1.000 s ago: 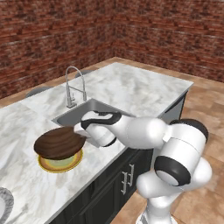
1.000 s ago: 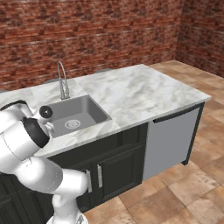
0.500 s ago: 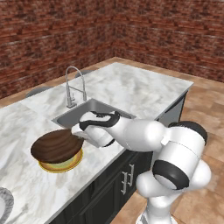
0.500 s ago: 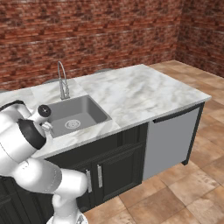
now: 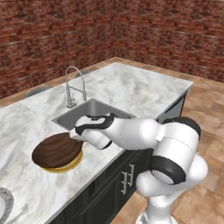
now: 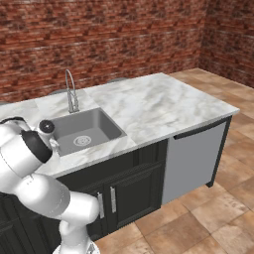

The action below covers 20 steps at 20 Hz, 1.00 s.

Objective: Move the bowls from the cabinet to the plates on the dining table.

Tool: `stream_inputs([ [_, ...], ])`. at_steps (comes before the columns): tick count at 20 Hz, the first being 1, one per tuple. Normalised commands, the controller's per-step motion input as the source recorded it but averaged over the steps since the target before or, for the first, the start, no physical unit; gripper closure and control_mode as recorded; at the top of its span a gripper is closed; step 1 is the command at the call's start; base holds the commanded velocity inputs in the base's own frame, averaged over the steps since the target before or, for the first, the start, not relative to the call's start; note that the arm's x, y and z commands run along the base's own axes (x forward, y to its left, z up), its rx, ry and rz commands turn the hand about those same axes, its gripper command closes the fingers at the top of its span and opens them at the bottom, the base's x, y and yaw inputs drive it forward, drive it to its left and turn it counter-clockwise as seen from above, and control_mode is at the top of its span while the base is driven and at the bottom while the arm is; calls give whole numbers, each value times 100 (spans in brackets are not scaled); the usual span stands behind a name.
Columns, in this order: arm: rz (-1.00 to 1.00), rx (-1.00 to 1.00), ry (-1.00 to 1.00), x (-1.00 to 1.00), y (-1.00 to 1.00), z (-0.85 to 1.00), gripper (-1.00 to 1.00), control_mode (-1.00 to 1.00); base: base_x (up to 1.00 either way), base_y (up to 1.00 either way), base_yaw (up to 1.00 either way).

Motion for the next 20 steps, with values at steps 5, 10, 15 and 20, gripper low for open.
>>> stream_inputs([
  [5, 2, -9, -8, 0, -20, -40, 100, -100, 0, 0, 0],
  [10, 0, -5, -10, 0, -18, -26, 100, -100, 0, 0, 0],
  [15, 0, -4, -9, 0, -10, -22, 100, -100, 0, 0, 0],
  [20, 0, 0, -5, 4, -1, -15, -100, -100, 0, 0, 0],
])
